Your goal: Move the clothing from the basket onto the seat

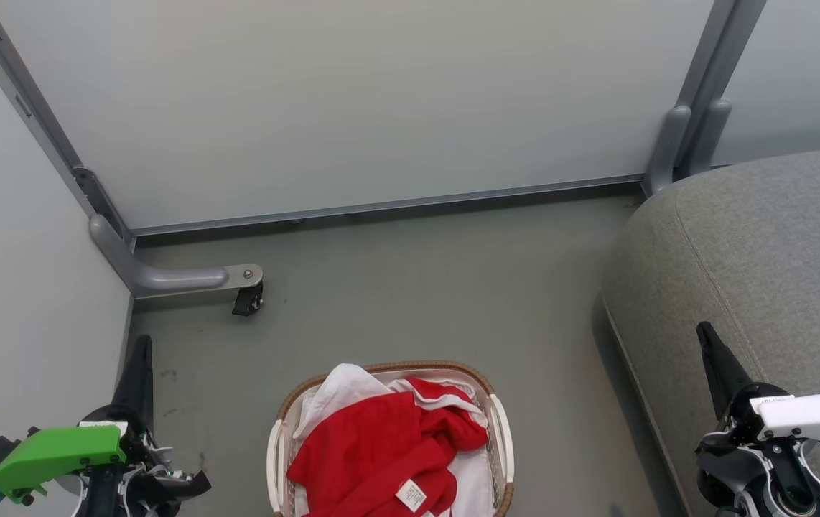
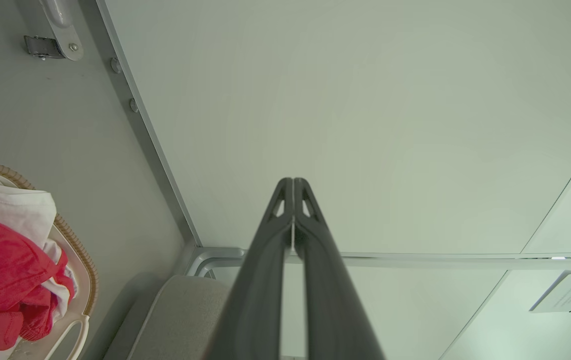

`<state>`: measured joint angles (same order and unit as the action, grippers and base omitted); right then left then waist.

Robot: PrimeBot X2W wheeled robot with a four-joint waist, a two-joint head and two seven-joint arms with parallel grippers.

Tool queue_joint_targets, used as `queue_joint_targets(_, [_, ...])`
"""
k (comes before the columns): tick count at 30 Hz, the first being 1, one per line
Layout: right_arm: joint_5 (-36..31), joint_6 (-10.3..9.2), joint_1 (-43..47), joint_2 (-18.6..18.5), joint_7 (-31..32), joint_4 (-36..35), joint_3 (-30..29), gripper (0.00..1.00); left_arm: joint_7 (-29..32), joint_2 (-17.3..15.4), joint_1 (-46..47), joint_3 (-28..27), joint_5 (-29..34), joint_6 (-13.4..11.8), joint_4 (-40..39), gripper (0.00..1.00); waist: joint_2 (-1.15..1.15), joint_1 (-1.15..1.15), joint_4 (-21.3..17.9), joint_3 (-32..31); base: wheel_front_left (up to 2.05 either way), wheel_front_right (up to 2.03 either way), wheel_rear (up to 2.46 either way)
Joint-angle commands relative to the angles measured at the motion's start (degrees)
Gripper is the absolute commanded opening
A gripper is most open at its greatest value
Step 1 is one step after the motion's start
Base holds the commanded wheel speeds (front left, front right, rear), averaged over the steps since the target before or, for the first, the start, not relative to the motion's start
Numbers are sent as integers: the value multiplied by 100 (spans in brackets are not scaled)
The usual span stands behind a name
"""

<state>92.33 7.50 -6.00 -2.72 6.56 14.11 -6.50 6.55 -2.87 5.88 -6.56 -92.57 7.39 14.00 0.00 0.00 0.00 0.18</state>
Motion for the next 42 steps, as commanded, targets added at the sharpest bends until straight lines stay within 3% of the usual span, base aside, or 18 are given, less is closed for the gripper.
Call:
queue_joint_targets(1, [17,-2,-47,-35,9,-19,-7,0,8,-5,69,-3,34,21,-5,0,0,0,0,0,0,0,0])
queue_joint_targets(42, [17,-3,-47,-35,9,-20,-7,0,7,-5,69,-2,34,21,-5,0,0,0,0,0,0,0,0])
